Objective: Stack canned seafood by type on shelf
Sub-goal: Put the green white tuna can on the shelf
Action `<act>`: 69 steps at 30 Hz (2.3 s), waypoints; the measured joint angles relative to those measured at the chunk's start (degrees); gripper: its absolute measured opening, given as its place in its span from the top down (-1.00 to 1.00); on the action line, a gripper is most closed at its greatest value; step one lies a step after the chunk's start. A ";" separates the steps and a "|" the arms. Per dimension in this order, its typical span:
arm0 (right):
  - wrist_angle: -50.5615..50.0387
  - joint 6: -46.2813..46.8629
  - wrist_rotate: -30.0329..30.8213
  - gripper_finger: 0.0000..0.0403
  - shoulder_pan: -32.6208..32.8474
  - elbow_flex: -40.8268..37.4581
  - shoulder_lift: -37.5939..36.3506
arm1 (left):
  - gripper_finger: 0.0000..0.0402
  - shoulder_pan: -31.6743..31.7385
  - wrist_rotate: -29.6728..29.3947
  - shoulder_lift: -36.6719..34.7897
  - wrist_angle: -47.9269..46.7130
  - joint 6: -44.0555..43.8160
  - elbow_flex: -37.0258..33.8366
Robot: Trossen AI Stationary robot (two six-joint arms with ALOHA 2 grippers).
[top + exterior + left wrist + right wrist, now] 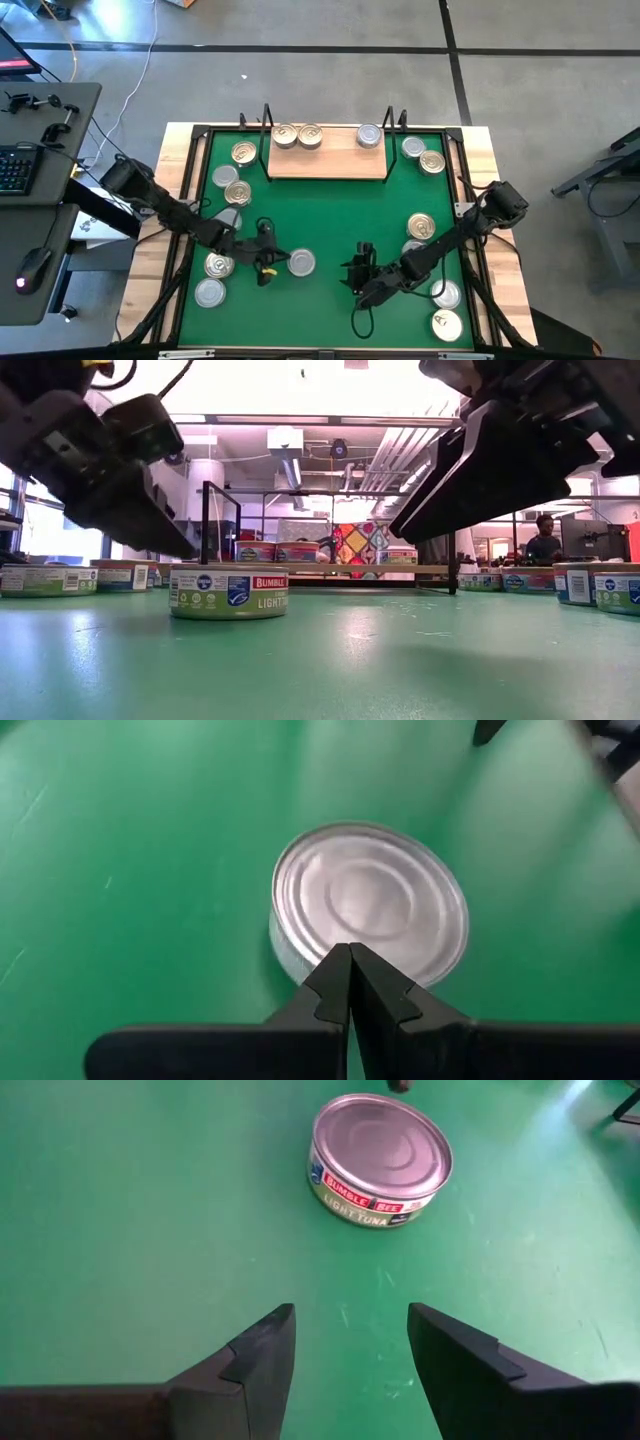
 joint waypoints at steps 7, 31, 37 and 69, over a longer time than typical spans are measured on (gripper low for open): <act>0.41 -0.02 0.02 0.07 0.00 0.00 0.00 | 1.00 -0.43 -0.26 0.21 7.24 1.95 -1.22; 0.51 -0.04 0.02 0.07 0.00 0.00 0.00 | 1.00 -2.63 -2.81 12.62 13.51 -3.06 -0.87; 3.15 -4.84 0.02 0.07 0.00 0.00 0.00 | 1.00 -2.94 -2.63 12.66 13.58 -3.26 -0.92; 18.64 -46.33 -4.82 -0.30 -7.10 0.26 8.33 | 1.00 -3.38 -1.43 12.77 14.01 -4.61 -1.05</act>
